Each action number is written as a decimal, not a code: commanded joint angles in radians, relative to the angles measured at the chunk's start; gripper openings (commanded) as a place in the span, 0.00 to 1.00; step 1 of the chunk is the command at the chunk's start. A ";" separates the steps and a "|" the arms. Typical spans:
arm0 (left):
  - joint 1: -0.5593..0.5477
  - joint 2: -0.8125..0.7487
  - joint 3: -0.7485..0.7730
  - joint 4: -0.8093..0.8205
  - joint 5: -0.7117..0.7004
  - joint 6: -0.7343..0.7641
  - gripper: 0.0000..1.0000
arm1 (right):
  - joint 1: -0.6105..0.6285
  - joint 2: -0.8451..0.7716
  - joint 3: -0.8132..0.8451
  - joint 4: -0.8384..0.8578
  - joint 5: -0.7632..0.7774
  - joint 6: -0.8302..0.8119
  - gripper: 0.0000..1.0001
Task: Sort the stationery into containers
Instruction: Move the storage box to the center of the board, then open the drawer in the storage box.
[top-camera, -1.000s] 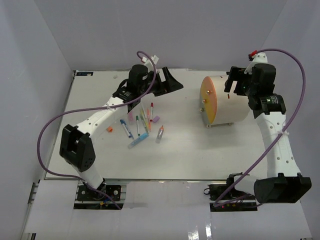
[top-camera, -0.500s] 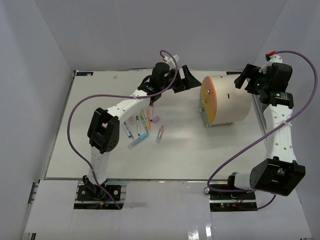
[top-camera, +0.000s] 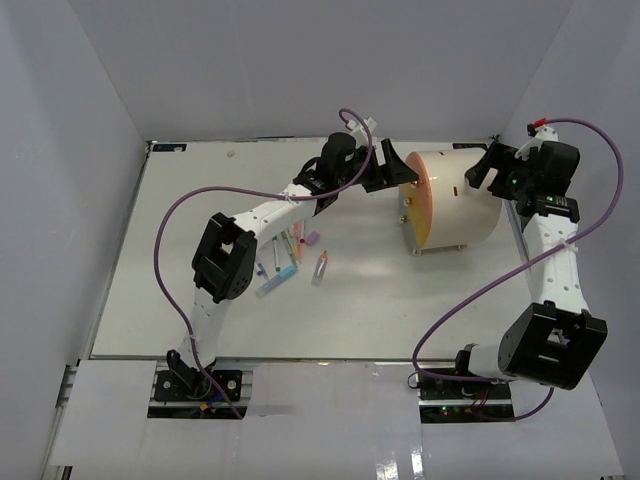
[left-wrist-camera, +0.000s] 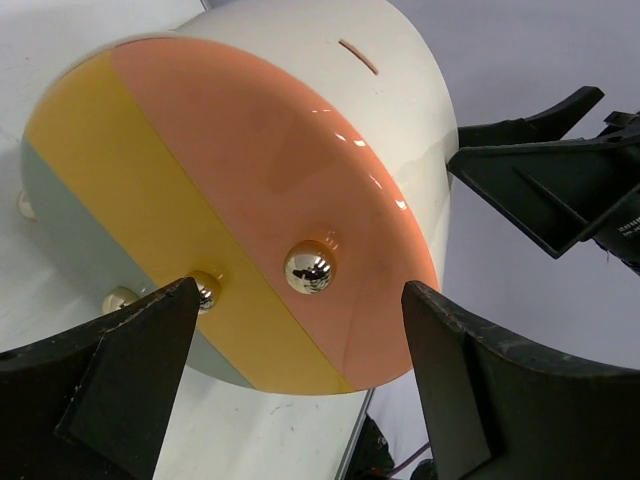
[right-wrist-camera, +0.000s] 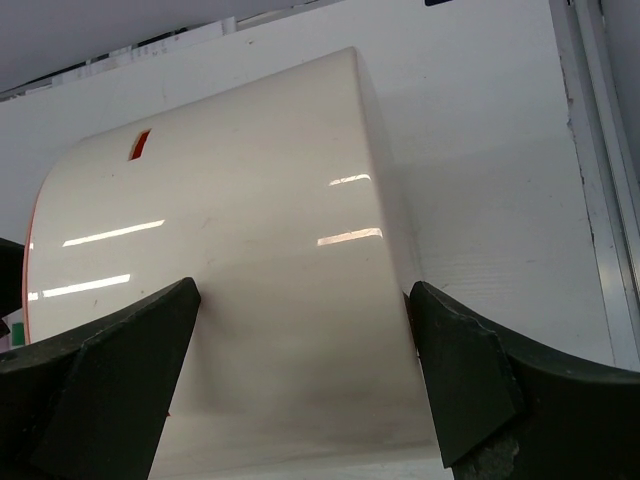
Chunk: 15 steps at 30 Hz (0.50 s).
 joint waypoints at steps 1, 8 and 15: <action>-0.009 -0.004 0.044 0.046 0.030 -0.019 0.92 | 0.008 -0.019 -0.040 0.058 -0.099 0.016 0.92; -0.020 0.021 0.052 0.060 0.037 -0.027 0.85 | 0.006 -0.036 -0.083 0.078 -0.124 0.039 0.91; -0.021 0.039 0.043 0.069 0.039 -0.045 0.73 | 0.006 -0.060 -0.095 0.078 -0.116 0.039 0.91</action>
